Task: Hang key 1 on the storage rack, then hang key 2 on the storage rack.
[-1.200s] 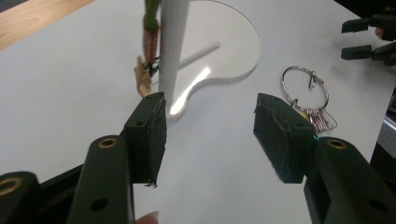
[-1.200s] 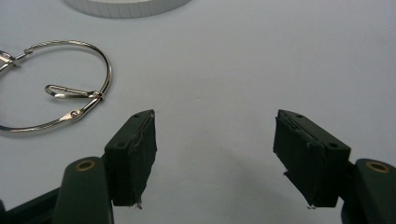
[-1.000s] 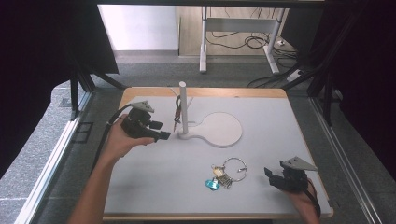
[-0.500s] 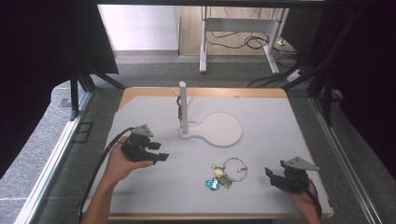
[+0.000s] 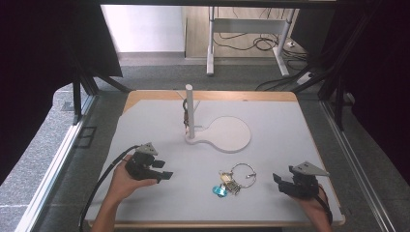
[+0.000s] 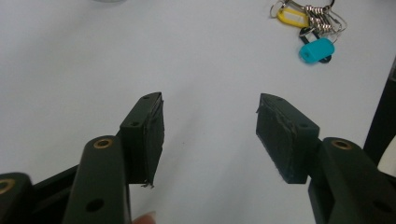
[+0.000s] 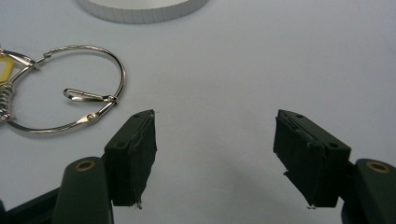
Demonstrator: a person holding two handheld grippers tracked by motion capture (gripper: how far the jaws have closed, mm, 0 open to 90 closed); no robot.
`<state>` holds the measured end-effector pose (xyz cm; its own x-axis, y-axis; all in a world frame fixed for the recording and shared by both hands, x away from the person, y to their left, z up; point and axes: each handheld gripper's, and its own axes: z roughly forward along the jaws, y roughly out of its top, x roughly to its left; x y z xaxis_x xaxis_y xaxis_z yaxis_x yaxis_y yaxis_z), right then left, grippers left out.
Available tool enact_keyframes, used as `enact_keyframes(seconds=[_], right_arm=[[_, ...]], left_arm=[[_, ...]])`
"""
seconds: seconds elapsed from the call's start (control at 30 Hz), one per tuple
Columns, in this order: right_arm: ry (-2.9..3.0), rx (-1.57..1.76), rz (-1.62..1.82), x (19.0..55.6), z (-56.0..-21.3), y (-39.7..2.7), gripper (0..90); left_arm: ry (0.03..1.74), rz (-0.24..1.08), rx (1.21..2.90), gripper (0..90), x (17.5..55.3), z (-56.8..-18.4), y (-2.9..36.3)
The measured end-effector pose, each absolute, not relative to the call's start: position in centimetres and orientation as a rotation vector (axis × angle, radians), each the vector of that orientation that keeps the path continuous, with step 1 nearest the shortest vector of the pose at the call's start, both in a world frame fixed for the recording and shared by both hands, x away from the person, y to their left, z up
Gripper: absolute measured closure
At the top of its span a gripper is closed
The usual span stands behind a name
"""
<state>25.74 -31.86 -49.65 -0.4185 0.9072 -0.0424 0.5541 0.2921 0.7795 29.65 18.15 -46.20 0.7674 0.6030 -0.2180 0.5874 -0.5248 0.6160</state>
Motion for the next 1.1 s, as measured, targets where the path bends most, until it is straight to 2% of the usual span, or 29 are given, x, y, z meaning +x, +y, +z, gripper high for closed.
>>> enact_keyframes(seconds=[0.33, 0.7, 1.1], right_arm=[[2.123, 1.233, 0.951, 26.9, -47.2, -30.5, 30.3], [2.354, 1.130, 0.822, 30.3, -43.3, -27.7, 39.8], [2.627, 1.082, 0.653, 34.0, -44.1, -25.2, 55.5]], left_arm=[[0.891, 0.029, 2.234, 41.5, 28.8, -46.0, 19.7], [0.872, 0.018, 2.227, 41.4, 28.1, -45.9, 19.8], [0.857, 0.005, 2.210, 41.0, 27.8, -45.7, 19.9]])
